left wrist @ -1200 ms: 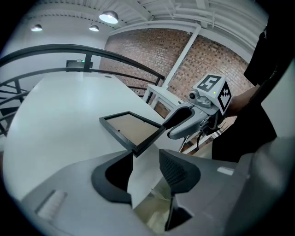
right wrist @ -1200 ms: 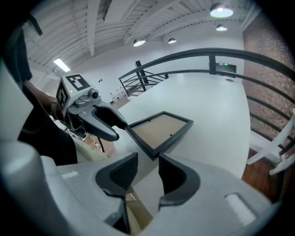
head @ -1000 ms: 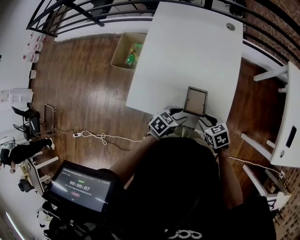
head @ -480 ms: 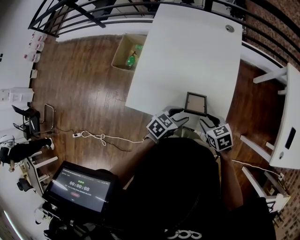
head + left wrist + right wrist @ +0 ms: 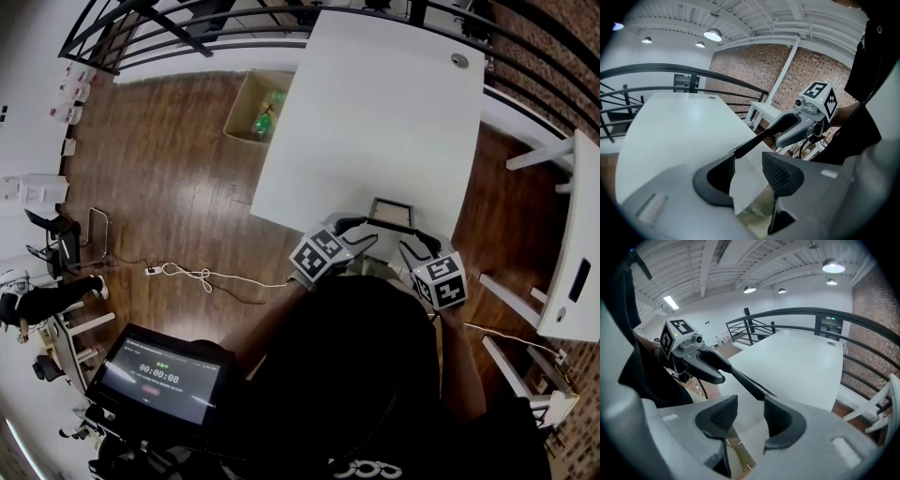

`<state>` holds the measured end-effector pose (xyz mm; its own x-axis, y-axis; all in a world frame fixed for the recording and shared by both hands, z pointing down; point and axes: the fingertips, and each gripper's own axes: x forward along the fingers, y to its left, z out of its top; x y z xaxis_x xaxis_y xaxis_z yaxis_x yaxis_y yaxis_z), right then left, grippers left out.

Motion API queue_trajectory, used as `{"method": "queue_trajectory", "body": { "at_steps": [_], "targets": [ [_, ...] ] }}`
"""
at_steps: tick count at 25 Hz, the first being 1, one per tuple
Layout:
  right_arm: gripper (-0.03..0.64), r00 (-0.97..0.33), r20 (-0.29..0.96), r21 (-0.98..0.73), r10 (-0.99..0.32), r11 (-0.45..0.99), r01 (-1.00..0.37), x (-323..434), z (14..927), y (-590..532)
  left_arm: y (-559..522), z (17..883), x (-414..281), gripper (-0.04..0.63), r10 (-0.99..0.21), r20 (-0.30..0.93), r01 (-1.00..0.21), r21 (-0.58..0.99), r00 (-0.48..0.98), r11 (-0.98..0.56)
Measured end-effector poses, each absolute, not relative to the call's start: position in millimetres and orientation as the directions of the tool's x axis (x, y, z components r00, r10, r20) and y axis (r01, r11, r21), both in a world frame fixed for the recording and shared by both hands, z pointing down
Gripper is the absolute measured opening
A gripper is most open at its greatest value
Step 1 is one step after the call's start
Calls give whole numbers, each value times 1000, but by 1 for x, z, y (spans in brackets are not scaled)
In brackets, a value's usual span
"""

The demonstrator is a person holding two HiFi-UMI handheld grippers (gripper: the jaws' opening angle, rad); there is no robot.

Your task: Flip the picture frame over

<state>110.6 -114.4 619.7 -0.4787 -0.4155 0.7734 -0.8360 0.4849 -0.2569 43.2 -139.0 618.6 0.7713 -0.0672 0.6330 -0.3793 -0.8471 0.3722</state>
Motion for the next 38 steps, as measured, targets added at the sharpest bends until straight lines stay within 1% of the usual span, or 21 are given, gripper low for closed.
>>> {"method": "queue_trajectory", "body": {
  "at_steps": [9, 26, 30, 38],
  "targets": [
    [160, -484, 786, -255, -384, 513, -820, 101, 618, -110, -143, 611, 38, 192, -88, 634, -399, 367, 769, -840],
    [160, -452, 784, -240, -425, 464, -853, 128, 621, -124, -147, 612, 59, 190, -62, 625, -370, 376, 778, -849],
    [160, -451, 798, -249, -400, 463, -851, 136, 628, -130, -153, 618, 67, 190, -43, 630, -371, 401, 776, -838],
    [160, -452, 826, -285, -337, 441, -851, 123, 659, -161, -188, 650, 56, 186, 9, 652, -373, 446, 758, -814]
  ]
}}
